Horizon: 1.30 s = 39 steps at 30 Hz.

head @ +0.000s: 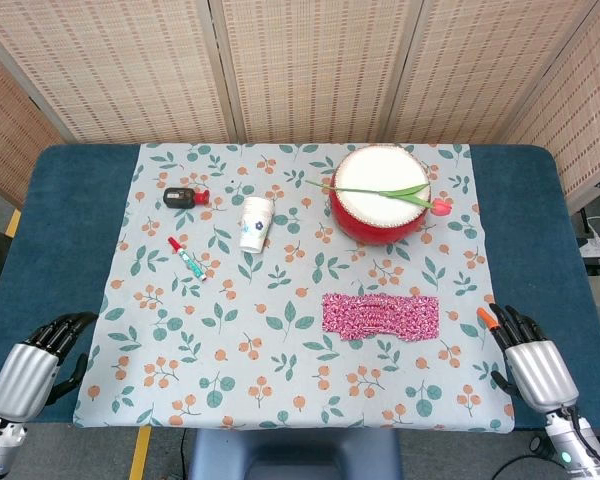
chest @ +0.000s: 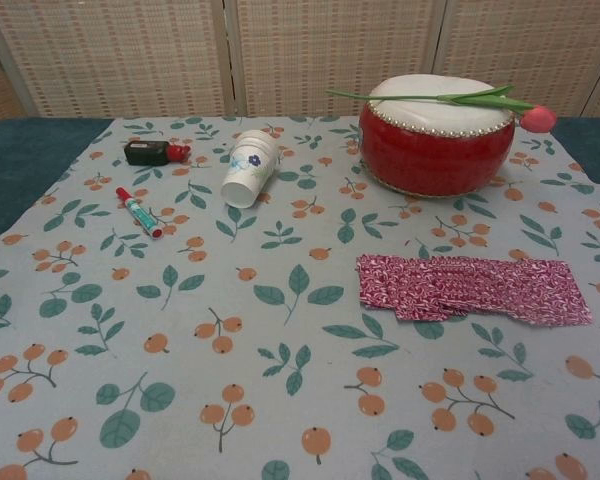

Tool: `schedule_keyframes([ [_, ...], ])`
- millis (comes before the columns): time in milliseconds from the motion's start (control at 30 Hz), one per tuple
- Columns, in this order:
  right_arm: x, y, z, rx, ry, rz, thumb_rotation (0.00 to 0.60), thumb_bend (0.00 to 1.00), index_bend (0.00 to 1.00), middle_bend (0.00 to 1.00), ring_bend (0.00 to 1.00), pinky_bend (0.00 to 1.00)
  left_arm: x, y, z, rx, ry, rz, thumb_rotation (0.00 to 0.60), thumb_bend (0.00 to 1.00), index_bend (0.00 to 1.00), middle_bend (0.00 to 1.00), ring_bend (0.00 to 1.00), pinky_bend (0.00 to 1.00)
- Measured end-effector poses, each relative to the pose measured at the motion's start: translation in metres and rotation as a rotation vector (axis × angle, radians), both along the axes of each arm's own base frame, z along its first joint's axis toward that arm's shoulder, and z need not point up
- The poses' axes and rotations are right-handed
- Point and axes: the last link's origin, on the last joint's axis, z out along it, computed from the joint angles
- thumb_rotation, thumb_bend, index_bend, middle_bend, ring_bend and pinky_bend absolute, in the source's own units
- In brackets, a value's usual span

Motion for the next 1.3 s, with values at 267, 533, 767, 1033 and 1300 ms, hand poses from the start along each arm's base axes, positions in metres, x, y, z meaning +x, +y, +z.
schedule_keyframes([
  [267, -0.001, -0.001, -0.003, 0.000, -0.011, 0.004, 0.600, 0.15, 0.00, 0.01, 0.01, 0.16, 0.000, -0.001, 0.000, 0.009, 0.001, -0.010, 0.600, 0.50, 0.05, 0.08, 0.09, 0.27],
  [533, -0.003, -0.015, -0.016, 0.013, 0.005, 0.031, 0.600, 0.60, 0.01, 0.64, 0.68, 0.66, -0.002, 0.002, -0.002, -0.006, 0.015, 0.004, 0.600, 0.50, 0.06, 0.08, 0.11, 0.28],
  [767, -0.010, -0.024, -0.035, 0.075, 0.044, 0.016, 0.600, 0.81, 0.05, 0.73, 0.81, 0.75, 0.001, -0.001, -0.001, -0.004, 0.013, 0.000, 0.600, 0.50, 0.06, 0.09, 0.13, 0.28],
  [1033, -0.012, -0.039, -0.061, 0.209, 0.073, -0.060, 0.600, 0.87, 0.09, 0.75, 0.82, 0.75, -0.001, 0.000, 0.000, 0.000, 0.014, 0.012, 0.600, 0.50, 0.06, 0.09, 0.14, 0.28],
  [1300, -0.007, -0.059, -0.089, 0.290, 0.075, -0.124, 0.600, 0.87, 0.09, 0.75, 0.82, 0.74, 0.000, -0.001, 0.002, 0.005, 0.007, -0.001, 0.600, 0.50, 0.06, 0.09, 0.14, 0.28],
])
